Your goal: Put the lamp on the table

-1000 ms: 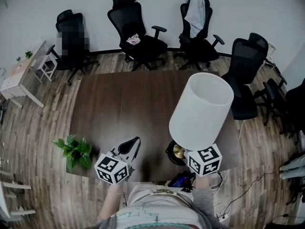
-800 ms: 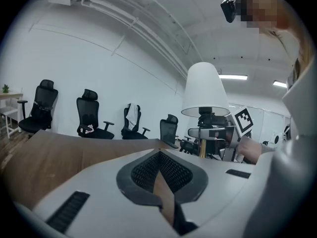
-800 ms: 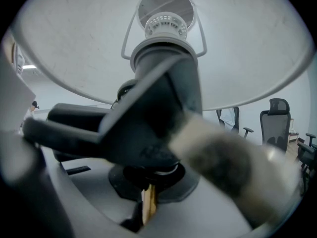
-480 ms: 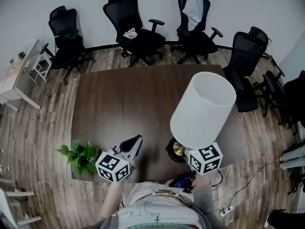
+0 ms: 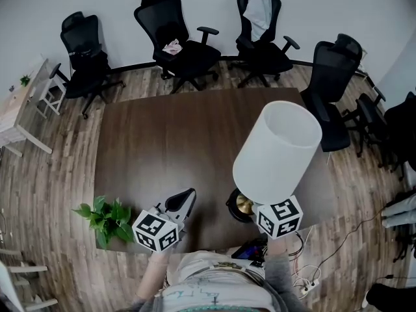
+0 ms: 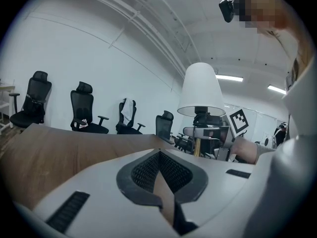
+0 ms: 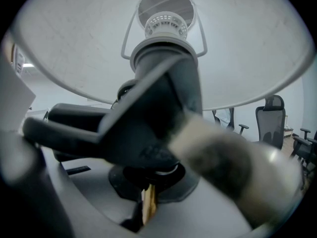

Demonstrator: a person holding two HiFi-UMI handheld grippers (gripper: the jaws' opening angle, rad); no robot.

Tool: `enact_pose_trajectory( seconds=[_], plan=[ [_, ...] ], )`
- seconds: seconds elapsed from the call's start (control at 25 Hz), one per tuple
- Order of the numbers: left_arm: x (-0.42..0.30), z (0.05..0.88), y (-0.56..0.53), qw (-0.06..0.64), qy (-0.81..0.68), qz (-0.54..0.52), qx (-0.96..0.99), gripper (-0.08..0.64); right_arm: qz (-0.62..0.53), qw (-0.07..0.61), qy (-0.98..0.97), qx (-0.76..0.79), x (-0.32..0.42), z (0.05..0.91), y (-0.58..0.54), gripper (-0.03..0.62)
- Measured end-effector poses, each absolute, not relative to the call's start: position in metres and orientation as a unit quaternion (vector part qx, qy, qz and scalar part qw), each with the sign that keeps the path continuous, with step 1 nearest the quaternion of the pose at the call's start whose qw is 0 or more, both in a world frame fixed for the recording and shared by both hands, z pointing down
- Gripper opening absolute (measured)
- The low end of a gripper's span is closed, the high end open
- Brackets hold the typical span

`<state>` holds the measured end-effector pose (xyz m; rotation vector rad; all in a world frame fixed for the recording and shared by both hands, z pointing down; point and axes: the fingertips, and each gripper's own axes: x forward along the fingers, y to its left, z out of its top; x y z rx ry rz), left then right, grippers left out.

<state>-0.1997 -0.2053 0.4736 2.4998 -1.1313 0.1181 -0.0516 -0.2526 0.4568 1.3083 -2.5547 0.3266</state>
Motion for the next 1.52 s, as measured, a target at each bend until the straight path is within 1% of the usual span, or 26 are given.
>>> enact_pose_trajectory(
  seconds=[0.36, 0.6, 0.96, 1.52],
  plan=[
    [-0.172, 0.484, -0.207, 0.202, -0.423, 0.055, 0.881, 0.012, 0.115, 0.138, -0.885, 0.430, -0.037, 0.471, -0.269, 0.017],
    [-0.162, 0.490, -0.208, 0.209, -0.409, 0.062, 0.886, 0.012, 0.119, 0.144, -0.885, 0.427, -0.039, 0.485, -0.277, 0.017],
    [-0.161, 0.495, -0.204, 0.209, -0.399, 0.079, 0.889, 0.012, 0.133, 0.144, -0.885, 0.421, -0.047, 0.502, -0.279, 0.017],
    [-0.168, 0.508, -0.199, 0.226, -0.400, 0.093, 0.883, 0.011, 0.146, 0.163, -0.887, 0.407, -0.064, 0.530, -0.281, 0.017]
  ],
)
